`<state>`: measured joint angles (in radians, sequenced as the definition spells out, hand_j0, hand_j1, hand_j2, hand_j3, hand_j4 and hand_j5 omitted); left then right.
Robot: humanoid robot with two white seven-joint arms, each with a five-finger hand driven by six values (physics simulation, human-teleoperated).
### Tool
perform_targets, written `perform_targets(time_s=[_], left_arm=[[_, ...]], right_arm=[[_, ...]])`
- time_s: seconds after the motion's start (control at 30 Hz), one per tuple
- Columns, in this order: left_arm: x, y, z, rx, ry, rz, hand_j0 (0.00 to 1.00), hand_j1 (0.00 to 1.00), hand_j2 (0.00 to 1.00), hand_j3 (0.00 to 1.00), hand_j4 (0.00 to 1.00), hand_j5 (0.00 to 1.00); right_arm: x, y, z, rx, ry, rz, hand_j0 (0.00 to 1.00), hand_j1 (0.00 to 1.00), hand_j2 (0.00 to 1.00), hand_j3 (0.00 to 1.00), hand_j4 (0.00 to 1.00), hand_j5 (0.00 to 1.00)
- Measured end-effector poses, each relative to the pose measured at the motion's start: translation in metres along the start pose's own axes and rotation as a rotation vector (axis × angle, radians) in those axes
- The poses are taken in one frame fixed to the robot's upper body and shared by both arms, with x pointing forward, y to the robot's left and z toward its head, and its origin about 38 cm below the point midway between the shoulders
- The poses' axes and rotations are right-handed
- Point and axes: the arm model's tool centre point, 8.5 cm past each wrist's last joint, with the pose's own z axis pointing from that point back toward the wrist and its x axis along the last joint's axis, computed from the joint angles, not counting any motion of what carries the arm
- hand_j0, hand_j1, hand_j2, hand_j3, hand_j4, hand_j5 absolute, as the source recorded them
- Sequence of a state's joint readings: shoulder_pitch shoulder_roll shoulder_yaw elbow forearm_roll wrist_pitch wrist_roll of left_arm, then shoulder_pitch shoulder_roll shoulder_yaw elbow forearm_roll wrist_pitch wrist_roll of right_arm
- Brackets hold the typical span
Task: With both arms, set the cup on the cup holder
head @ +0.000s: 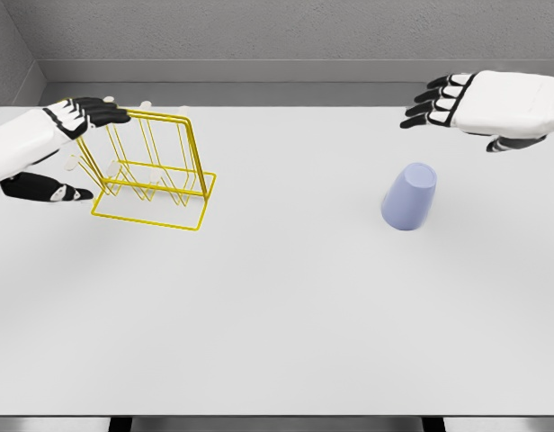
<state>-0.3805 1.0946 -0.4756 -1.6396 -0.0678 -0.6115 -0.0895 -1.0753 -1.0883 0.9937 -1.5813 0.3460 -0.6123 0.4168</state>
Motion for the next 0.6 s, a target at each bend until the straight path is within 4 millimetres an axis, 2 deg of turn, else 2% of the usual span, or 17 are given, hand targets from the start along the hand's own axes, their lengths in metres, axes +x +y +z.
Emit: perform_targets(time_s=[0.1, 0.2, 0.3, 0.6], left_arm=[[-0.001, 0.0, 0.003, 0.0, 0.008, 0.0, 1.0, 1.0, 1.0, 1.0, 1.0, 1.0], [0.002, 0.004, 0.001, 0.003, -0.002, -0.013, 1.0, 1.0, 1.0, 1.0, 1.0, 1.0], [0.005, 0.007, 0.0, 0.005, -0.012, -0.022, 1.0, 1.0, 1.0, 1.0, 1.0, 1.0], [0.006, -0.004, 0.002, -0.015, -0.011, -0.004, 1.0, 1.0, 1.0, 1.0, 1.0, 1.0]], right_arm=[[-0.002, 0.005, -0.02, 0.047, -0.023, -0.009, 1.0, 1.0, 1.0, 1.0, 1.0, 1.0], [-0.002, 0.019, -0.036, 0.088, -0.042, -0.036, 1.0, 1.0, 1.0, 1.0, 1.0, 1.0], [-0.003, 0.023, -0.045, 0.11, -0.051, -0.041, 1.0, 1.0, 1.0, 1.0, 1.0, 1.0], [-0.005, 0.052, -0.07, 0.195, -0.059, -0.083, 1.0, 1.0, 1.0, 1.0, 1.0, 1.0]])
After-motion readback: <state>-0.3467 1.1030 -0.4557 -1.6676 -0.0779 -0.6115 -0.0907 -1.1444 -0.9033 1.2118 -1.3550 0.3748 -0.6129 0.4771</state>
